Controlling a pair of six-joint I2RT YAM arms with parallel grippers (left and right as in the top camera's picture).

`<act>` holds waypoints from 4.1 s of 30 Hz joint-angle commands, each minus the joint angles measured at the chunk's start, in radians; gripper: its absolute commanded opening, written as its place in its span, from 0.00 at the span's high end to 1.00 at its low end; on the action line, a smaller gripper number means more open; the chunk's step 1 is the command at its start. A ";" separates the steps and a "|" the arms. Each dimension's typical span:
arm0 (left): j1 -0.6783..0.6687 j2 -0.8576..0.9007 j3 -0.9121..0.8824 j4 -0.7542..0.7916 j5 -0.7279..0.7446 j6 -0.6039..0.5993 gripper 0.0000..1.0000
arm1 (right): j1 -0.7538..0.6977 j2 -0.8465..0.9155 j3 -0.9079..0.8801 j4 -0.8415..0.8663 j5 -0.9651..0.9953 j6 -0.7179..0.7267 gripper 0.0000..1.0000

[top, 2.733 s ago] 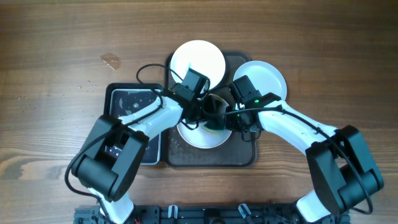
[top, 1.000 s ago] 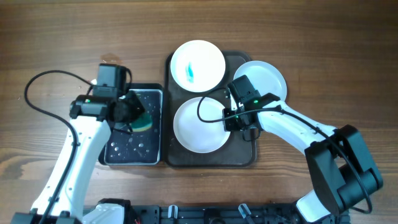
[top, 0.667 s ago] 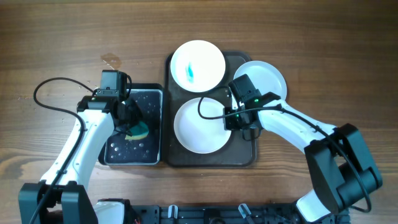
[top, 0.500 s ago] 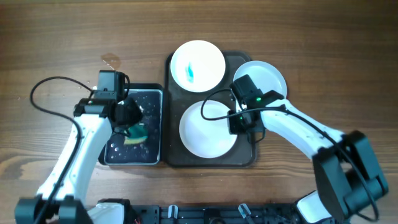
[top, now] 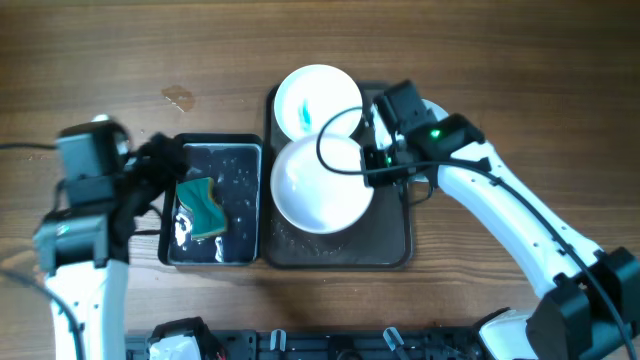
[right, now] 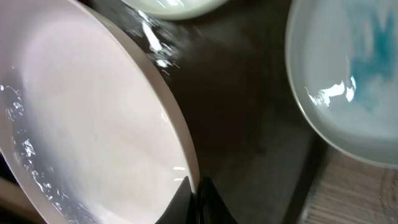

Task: Clean dirty plates on tray and stack at the side

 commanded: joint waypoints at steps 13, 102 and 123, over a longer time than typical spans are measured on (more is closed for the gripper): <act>0.310 -0.018 0.071 -0.085 0.023 0.005 0.00 | 0.233 0.420 0.565 -0.051 0.137 0.017 0.96; 0.310 -0.017 0.071 -0.085 0.024 0.005 0.00 | 0.771 0.346 0.565 0.226 1.442 -0.304 0.96; 0.310 -0.017 0.071 -0.085 0.023 0.005 0.00 | 0.171 0.273 0.562 0.035 -0.029 0.112 0.96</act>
